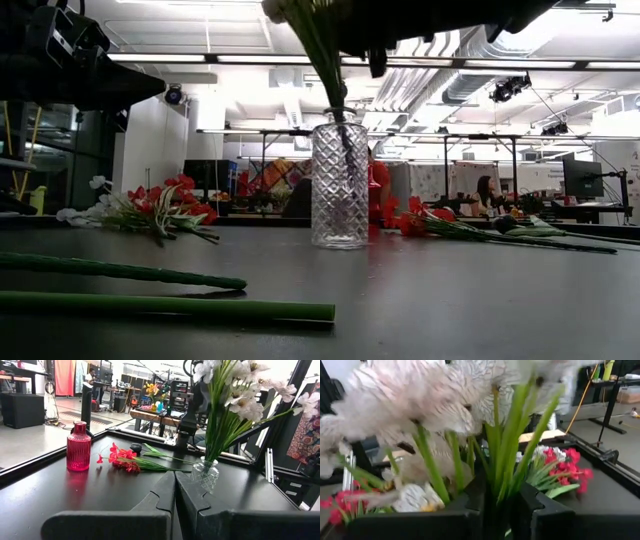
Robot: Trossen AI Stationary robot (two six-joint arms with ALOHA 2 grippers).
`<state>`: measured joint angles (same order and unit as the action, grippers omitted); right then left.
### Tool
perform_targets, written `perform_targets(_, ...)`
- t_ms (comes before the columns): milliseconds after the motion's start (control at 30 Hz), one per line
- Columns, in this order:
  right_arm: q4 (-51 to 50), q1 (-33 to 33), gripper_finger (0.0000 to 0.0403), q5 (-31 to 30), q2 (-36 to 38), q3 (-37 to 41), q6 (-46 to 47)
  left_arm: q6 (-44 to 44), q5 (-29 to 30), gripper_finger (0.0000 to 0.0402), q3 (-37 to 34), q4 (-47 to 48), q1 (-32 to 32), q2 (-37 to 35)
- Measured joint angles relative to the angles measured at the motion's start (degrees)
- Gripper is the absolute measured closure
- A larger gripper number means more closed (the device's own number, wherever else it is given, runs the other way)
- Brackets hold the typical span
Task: Sort flowers into vase by color
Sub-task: Put the right white flowers into the right transparent vase, then adjust the top left red flowers
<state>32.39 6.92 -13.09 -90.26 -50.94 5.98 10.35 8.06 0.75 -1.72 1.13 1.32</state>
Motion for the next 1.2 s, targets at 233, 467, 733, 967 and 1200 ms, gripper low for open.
perform_targets(233,-2.4,0.0,0.0273,0.0,0.39,0.0,1.53,0.0,0.02,0.0402,0.0,0.0,-0.02,0.0)
perform_targets(467,-13.55,-0.02,0.0178,-1.31,6.35,0.0,3.01,0.0,0.01,0.0402,-0.01,0.0,-0.01,0.0)
perform_targets(733,-25.27,-0.09,0.0142,-1.35,14.67,0.0,2.61,0.0,0.02,0.0402,-0.01,0.0,-0.02,0.0)
perform_targets(967,-34.21,-0.28,0.0142,-1.84,21.99,0.0,1.13,0.0,0.02,0.0402,0.0,0.0,-0.02,0.0)
perform_targets(1200,-37.77,-0.28,0.0142,-13.07,31.37,0.0,4.46,0.0,0.02,0.0402,-0.02,0.0,-0.02,0.02)
